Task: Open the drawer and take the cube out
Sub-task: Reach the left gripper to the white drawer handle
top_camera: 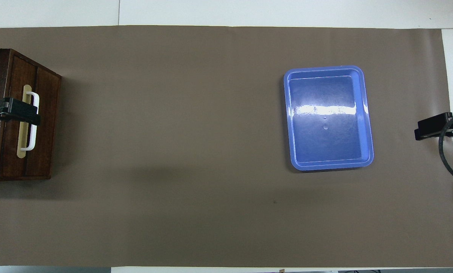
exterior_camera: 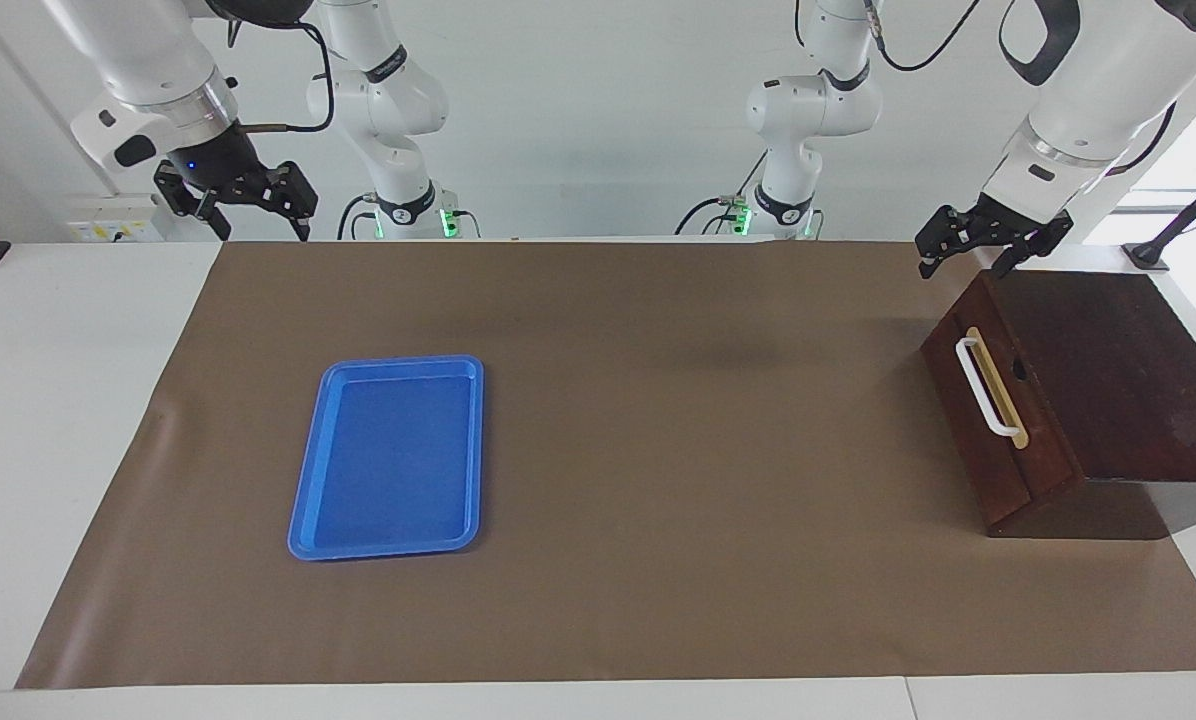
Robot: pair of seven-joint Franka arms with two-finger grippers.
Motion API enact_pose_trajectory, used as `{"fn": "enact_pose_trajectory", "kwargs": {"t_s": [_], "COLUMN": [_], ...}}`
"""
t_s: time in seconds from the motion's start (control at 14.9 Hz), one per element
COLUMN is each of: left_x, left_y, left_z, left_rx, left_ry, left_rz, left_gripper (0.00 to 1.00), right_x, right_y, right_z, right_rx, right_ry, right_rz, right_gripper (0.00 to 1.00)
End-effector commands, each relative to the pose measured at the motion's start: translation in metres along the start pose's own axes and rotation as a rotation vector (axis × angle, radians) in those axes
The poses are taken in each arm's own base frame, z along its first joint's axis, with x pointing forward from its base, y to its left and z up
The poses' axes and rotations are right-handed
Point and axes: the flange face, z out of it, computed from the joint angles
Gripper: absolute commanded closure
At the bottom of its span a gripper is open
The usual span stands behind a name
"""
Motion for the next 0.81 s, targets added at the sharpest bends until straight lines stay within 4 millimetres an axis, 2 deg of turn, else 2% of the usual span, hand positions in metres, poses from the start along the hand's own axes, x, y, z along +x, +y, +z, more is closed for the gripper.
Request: {"fn": "enact_pose_trajectory", "kwargs": {"t_s": [0.0, 0.2, 0.4, 0.54, 0.74], "left_x": [0.004, 0.009, 0.017, 0.025, 0.037], "left_y": [-0.002, -0.006, -0.015, -0.021, -0.033], "left_z": [-0.003, 0.002, 0.011, 0.029, 0.074], "left_rx": [-0.014, -0.001, 0.086, 0.183, 0.255], "left_ry": [0.016, 0.06, 0.091, 0.128, 0.156], "left_rz": [0.007, 0.009, 0.034, 0.056, 0.088], "left_gripper": [0.0, 0.0, 0.0, 0.0, 0.0], "right_x": [-0.005, -0.005, -0.005, -0.005, -0.005], "right_y": [0.003, 0.003, 0.003, 0.003, 0.003], "right_z": [-0.002, -0.002, -0.002, -0.002, -0.002], "right_rx": [0.019, 0.019, 0.019, 0.019, 0.019], "right_ry": [0.007, 0.007, 0.007, 0.007, 0.007], "right_rz": [-0.016, -0.016, -0.016, -0.016, -0.016], "right_gripper": [0.0, 0.0, 0.0, 0.0, 0.0]}}
